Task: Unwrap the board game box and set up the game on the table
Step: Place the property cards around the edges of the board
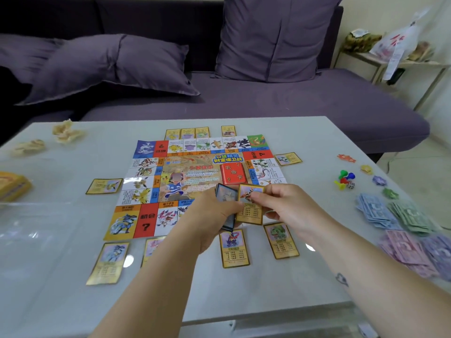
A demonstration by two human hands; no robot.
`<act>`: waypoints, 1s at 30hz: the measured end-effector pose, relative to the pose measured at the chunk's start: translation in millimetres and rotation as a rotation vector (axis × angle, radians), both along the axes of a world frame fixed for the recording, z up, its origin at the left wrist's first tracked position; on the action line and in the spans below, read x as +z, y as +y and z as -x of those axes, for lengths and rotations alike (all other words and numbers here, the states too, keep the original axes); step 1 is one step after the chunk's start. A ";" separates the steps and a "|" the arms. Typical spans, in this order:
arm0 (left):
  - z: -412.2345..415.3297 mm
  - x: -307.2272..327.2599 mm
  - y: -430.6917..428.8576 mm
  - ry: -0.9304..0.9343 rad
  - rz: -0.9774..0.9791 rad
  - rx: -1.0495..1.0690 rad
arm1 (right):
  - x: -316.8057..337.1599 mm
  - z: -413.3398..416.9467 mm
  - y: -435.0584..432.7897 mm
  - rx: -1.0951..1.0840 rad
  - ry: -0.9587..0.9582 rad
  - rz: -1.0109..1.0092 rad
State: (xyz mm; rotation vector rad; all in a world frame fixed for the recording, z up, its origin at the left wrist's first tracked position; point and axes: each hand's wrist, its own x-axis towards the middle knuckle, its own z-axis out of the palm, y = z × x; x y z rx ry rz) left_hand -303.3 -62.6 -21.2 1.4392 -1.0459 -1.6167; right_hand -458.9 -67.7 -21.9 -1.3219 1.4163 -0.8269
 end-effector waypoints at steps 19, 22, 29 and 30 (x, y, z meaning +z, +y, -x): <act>-87.1 3.6 4.3 -0.019 0.103 0.347 | -6.3 -92.3 -8.8 0.070 -0.270 0.038; -102.3 6.5 6.7 -0.060 0.106 0.381 | -3.5 -106.2 -13.2 0.099 -0.257 0.033; -155.2 20.2 17.9 -0.142 0.176 0.404 | 34.5 -147.4 -37.0 0.401 0.197 0.218; -162.4 20.8 17.4 -0.083 0.187 0.464 | 40.6 -157.1 -43.8 0.449 0.226 0.218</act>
